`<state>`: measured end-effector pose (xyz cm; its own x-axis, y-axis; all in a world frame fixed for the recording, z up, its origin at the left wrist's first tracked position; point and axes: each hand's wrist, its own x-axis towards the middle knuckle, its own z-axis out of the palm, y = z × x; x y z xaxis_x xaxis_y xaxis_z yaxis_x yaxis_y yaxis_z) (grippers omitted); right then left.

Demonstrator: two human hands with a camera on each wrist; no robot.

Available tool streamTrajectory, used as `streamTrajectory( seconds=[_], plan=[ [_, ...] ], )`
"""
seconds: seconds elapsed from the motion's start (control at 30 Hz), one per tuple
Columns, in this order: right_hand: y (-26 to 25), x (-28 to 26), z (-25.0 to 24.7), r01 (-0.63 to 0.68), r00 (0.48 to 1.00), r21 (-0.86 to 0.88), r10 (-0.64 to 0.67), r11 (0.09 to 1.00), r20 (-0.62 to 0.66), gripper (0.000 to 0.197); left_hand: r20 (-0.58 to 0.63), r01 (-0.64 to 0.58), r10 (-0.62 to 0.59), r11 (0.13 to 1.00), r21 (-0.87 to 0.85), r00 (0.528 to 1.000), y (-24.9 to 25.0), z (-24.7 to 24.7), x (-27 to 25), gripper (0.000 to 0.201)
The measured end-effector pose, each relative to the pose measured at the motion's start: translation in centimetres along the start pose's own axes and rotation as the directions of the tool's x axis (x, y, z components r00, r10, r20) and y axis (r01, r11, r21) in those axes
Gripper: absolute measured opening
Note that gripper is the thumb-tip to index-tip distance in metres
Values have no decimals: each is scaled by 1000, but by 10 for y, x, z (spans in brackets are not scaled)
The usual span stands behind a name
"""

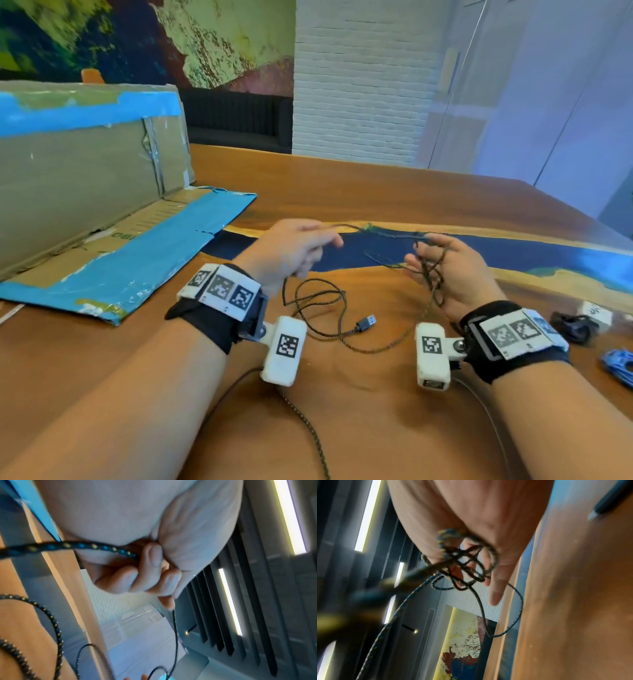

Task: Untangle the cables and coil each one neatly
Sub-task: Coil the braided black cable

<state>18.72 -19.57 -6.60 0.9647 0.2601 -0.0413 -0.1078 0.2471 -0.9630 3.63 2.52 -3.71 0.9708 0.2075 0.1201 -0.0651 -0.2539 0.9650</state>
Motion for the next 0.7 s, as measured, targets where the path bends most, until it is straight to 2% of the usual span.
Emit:
streamTrajectory(
  seconds=[0.07,0.13,0.2,0.3,0.43,0.53,0.6,0.63,0.7],
  plan=[
    [9,-6,-1,-3,1000,-131,6,991,21,33,-143,-32,4,981,-194,990,-8,-8,6,32],
    [13,-9,-1,14,1000,-210,-10,978,19,32,-249,-49,-31,950,-309,968,-18,-12,10,34],
    [14,-11,0,44,999,-277,-45,960,5,21,-334,-55,-69,936,-348,940,-26,-16,10,34],
    [10,-14,1,100,994,-355,-107,930,-1,8,-416,-105,-60,926,-363,908,-28,-25,8,33],
    [4,-28,3,157,985,-418,-174,895,-3,37,-482,-175,-22,916,-360,876,-23,-29,5,32],
    [-3,-45,11,287,958,-511,-253,810,138,46,-454,-186,14,922,-338,891,-20,-23,2,33],
    [-5,-56,18,383,920,-545,-256,746,296,41,-432,-179,26,931,-317,902,-19,-17,0,33],
    [-5,-59,21,403,901,-561,-205,723,383,34,-420,-177,32,934,-310,907,-19,-15,-1,33],
    [-2,-64,27,395,847,-613,-14,684,531,18,-395,-173,42,937,-303,918,-18,-13,-1,32]
  ],
)
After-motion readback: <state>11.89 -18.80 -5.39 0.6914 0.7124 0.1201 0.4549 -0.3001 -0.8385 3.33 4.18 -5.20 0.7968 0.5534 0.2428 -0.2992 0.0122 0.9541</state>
